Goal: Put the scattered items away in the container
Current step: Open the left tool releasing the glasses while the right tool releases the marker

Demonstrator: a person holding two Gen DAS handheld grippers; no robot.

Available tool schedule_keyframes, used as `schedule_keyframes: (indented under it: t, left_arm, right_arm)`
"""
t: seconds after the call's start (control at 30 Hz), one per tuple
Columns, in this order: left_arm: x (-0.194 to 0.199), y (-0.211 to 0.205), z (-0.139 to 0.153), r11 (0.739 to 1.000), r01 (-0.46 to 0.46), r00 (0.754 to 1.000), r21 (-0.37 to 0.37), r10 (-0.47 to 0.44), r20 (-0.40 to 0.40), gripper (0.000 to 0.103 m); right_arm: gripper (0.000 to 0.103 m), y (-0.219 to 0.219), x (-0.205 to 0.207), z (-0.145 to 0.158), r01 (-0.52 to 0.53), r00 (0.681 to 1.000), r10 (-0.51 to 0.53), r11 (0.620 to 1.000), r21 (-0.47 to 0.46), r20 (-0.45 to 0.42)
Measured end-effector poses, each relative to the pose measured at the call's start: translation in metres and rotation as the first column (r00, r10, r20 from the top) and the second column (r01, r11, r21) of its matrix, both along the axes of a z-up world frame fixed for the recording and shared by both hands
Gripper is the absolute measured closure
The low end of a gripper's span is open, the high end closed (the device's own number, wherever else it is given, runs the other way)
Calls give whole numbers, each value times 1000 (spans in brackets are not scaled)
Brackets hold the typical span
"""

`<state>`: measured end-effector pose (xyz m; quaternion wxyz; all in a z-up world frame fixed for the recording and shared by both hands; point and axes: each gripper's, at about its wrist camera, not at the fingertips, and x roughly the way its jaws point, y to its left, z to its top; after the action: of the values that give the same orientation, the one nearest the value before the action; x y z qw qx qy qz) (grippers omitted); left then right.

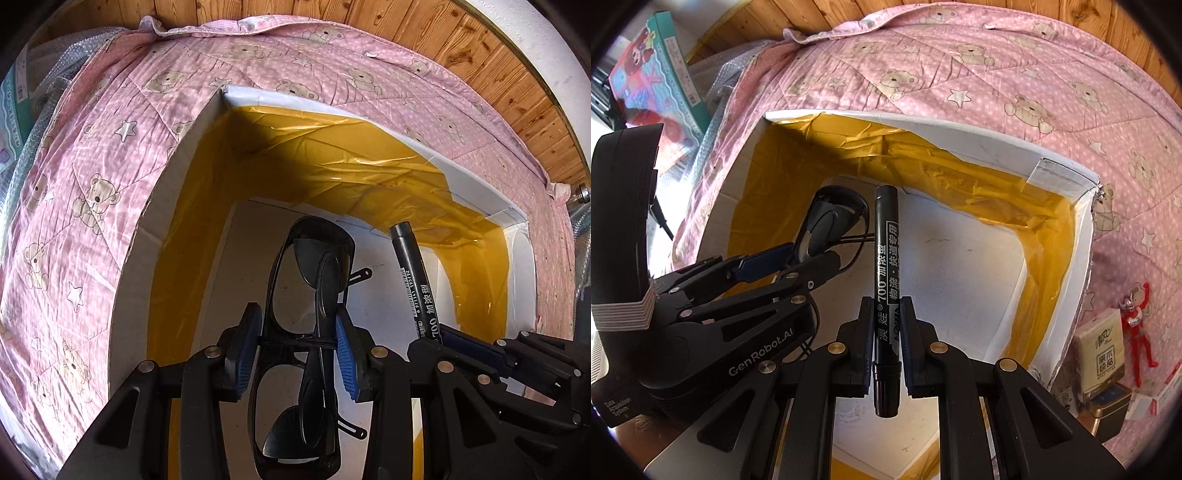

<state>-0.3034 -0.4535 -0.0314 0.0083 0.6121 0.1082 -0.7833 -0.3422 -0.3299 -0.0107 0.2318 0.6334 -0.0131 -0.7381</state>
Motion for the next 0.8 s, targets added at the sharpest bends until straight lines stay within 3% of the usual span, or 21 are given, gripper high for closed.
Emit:
schedule_keyframes:
  t: [0.37, 0.67, 0.8]
  left_arm:
    - [-2, 1, -2, 1000, 17, 1000, 16, -17, -12, 59]
    - [22, -5, 44, 999, -25, 992, 34, 29, -126, 58]
    - [49, -6, 67, 997, -40, 980, 66, 52, -191, 51]
  right_arm:
    - [84, 5, 4, 6, 23, 1000, -23, 998, -59, -11]
    - [76, 18, 41, 31, 11, 999, -17, 990, -143, -39]
    - [76, 26, 72, 45, -21, 996, 5, 984, -177, -92]
